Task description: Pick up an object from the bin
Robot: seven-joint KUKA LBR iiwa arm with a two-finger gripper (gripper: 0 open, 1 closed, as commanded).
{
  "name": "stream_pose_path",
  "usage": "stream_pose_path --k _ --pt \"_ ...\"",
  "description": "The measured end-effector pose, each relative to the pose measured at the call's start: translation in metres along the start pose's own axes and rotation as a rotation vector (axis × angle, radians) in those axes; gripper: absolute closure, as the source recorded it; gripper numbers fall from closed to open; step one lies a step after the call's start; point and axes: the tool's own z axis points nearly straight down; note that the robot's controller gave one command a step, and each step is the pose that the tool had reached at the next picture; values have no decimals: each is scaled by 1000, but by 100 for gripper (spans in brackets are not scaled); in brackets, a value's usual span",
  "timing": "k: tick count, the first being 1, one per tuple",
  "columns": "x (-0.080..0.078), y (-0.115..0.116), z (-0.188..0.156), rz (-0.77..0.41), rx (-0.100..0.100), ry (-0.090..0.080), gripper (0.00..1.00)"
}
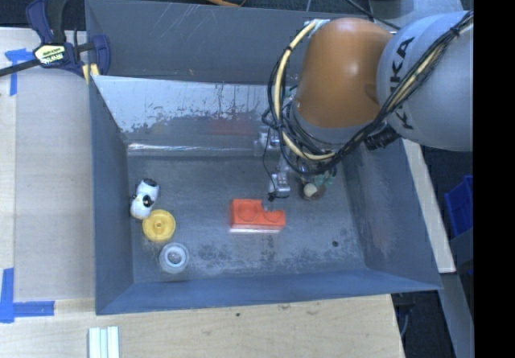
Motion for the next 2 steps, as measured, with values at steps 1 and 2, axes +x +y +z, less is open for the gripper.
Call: stream_pose_path --k 1,2 --pt "-14 18 -19 67 -1 -3 0" --pt "7 -5 58 256 1 4 0"
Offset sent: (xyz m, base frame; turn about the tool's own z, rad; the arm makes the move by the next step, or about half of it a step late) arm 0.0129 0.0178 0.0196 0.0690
